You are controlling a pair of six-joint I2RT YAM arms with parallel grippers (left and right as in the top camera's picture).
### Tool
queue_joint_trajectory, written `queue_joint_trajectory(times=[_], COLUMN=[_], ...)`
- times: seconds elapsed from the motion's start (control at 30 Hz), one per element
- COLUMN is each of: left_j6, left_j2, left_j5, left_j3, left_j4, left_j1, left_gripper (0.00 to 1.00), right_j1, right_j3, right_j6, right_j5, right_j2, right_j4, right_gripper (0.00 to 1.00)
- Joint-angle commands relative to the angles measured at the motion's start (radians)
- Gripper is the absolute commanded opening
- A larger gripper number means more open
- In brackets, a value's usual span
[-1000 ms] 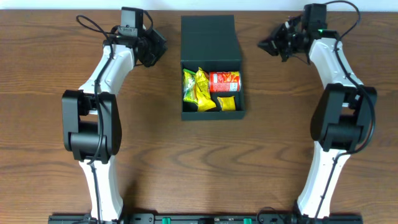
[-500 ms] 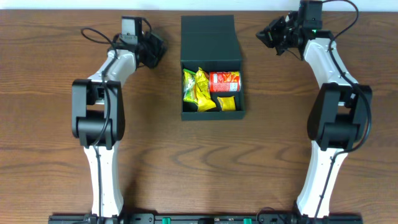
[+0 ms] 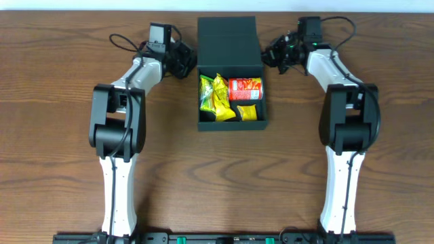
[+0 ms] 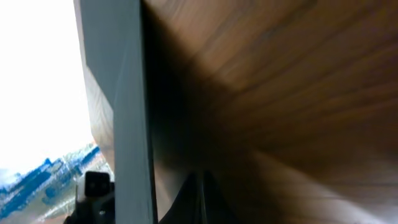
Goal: Pack container
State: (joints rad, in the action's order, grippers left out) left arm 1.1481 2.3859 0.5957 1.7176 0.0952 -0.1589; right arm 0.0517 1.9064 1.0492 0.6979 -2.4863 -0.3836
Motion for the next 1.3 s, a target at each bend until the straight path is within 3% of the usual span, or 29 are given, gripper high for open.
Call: queue_joint_trajectory(times=[0.0, 0.6, 0.97, 1.27], left_j6=[0.001, 0.151, 0.166, 0.23], left_j2=[-0.012, -0.012, -0.012, -0.012], left_j5=[0.063, 0.194, 0.253, 0.342], left_j3=[0.019, 0.019, 0.019, 0.019], left_j4=[-0.058, -0.362, -0.404, -0.589], left_j1=[-0.018, -0.018, 0.001, 0.03], left_gripper=[0.06, 0.06, 0.06, 0.06], right_j1=[0.029, -0.01, -0.038, -0.052], right_j3=[0.009, 0.009, 0.009, 0.009], right_j6=[0.013, 0.156, 0.237, 0.329], right_j5=[0.056, 0.28, 0.323, 0.394], right_j2=[-0.001, -0.001, 0.0, 0.001], right_j4=[0.004, 0.244, 0.325, 0.426], right_gripper=[0.01, 0.01, 0.01, 0.02])
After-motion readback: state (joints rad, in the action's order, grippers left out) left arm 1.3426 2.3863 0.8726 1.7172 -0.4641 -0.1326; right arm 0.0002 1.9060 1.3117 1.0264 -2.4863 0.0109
